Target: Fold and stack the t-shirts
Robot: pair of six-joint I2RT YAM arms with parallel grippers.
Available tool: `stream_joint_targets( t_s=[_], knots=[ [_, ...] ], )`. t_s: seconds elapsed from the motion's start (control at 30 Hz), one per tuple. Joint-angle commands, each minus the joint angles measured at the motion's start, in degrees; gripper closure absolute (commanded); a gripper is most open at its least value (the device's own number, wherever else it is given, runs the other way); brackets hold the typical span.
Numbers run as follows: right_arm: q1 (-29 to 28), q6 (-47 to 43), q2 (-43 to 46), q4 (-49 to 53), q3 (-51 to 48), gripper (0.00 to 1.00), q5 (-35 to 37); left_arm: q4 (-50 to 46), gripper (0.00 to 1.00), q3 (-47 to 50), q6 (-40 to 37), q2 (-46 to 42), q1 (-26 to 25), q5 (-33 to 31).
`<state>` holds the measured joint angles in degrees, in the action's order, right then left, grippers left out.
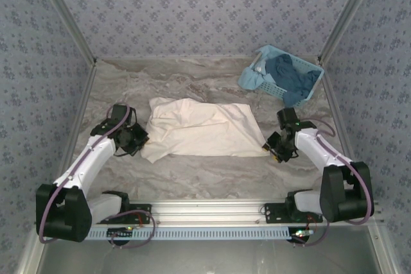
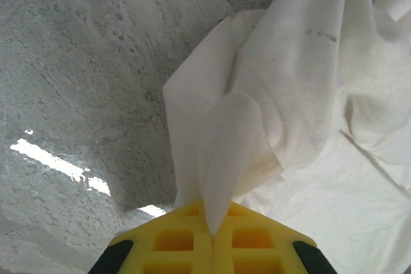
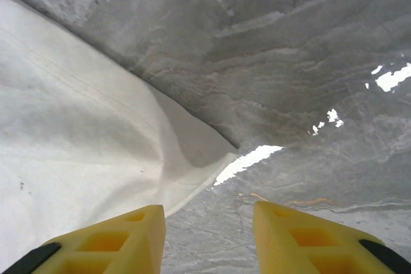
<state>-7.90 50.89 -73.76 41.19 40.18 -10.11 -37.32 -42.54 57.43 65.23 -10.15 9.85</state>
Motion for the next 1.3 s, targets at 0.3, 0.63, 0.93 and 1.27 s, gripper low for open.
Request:
stream_joint_targets(
  t_s=[0.3, 0.63, 0.93, 1.27],
  knots=[
    [0.17, 1.31, -6.97, -3.35, 1.81, 0.57, -0.77, -0.30, 1.00, 0.39, 0.67, -0.63, -0.57, 0.88],
    [-0.09, 0.73, -11.15, -6.44, 2.18, 0.59, -0.53, 0.23, 1.00, 1.59, 1.53, -1.32, -1.43, 1.06],
    [-0.03, 0.80, -15.42, -13.76, 3.92, 0.92, 0.15, 0.65, 1.00, 2.17, 2.57, -1.47, -2.58, 1.14],
    [0.30, -1.10, -10.11, -9.68, 7.29, 1.00, 1.55, -1.18, 1.00, 5.59, 4.86, -5.67, -3.73, 4.52]
  ],
)
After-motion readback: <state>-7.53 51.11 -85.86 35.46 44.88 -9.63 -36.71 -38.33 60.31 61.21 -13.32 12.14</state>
